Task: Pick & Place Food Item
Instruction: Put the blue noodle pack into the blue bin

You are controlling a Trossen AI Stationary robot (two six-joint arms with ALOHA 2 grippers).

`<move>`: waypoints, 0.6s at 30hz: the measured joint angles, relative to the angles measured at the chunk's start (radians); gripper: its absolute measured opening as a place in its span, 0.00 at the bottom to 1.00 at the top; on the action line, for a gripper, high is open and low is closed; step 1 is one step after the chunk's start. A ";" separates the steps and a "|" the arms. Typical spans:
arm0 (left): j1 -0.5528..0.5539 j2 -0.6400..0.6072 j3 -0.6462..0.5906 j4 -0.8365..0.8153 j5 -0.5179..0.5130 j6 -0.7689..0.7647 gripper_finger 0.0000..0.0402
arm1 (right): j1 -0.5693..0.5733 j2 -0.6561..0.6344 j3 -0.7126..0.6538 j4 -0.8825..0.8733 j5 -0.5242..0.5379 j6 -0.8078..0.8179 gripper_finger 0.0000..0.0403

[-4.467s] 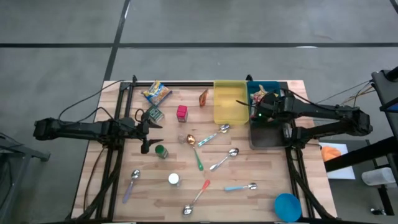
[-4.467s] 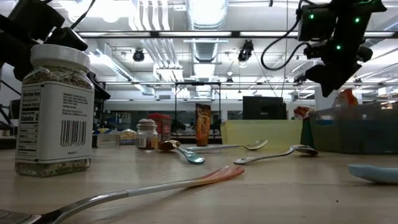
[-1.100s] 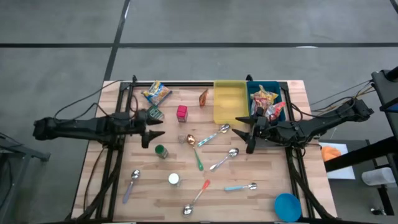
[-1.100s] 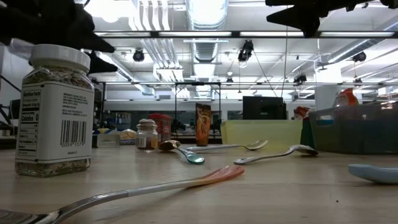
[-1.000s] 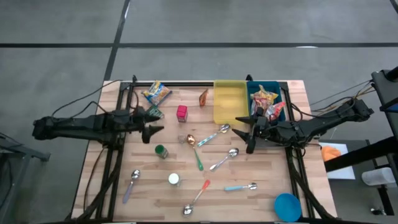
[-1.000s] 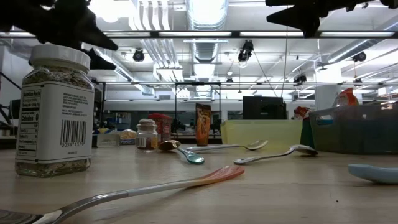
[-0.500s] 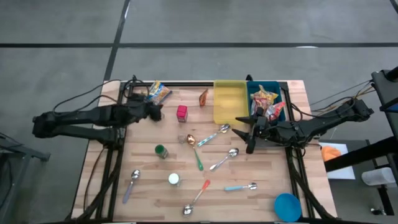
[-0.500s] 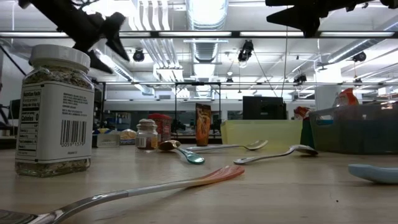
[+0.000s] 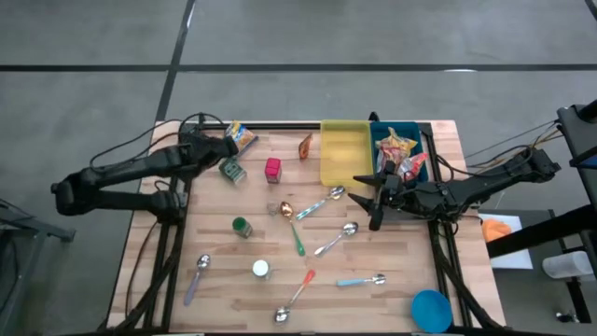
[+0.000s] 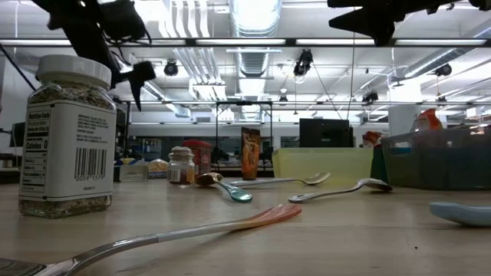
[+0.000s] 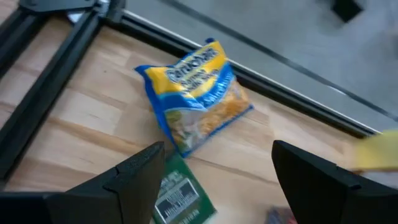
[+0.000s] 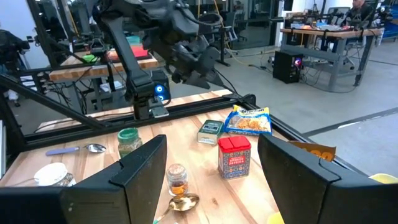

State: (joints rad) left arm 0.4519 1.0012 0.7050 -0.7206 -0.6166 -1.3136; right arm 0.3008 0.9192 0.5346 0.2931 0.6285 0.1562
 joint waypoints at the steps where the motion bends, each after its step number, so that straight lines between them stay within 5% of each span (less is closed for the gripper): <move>1: 0.018 0.017 0.003 0.001 0.013 0.000 0.75 | 0.000 0.000 0.000 0.000 0.000 0.000 0.62; 18: 0.320 0.256 0.005 0.137 0.144 -0.023 0.75 | 0.000 0.000 0.000 0.000 0.000 0.000 0.62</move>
State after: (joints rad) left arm 0.7719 1.2573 0.7105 -0.5832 -0.4721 -1.3367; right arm 0.3012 0.9192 0.5346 0.2929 0.6285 0.1562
